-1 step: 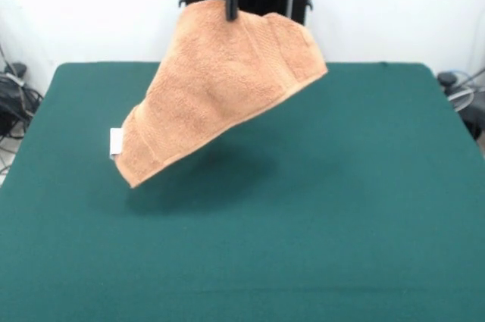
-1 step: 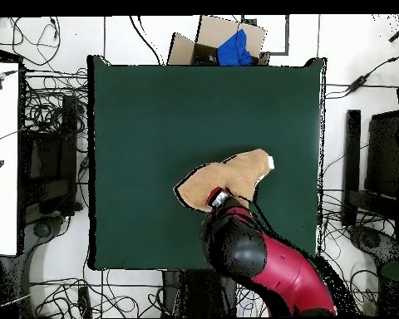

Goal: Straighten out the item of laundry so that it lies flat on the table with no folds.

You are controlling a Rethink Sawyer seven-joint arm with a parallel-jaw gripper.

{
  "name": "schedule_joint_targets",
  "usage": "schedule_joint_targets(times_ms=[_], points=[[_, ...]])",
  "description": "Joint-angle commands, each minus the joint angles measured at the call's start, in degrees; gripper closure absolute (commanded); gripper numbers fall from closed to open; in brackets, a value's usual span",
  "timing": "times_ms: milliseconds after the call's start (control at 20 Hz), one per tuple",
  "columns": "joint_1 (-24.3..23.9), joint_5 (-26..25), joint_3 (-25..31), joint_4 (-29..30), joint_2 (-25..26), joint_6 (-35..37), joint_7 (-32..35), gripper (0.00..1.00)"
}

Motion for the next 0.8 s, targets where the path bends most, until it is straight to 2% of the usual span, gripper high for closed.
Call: schedule_joint_targets(times_ms=[50, 450, 800], points=[[-0.8, -3.3, 3.9, -4.3, 3.0, -2.8, 3.8, 1.0], [-0.8, -3.9, 2.9, -7.0, 4.2, -1.7, 4.2, 1.0], [2.0, -4.5, 0.3, -11.5, 10.0, -3.7, 4.9, 1.0]])
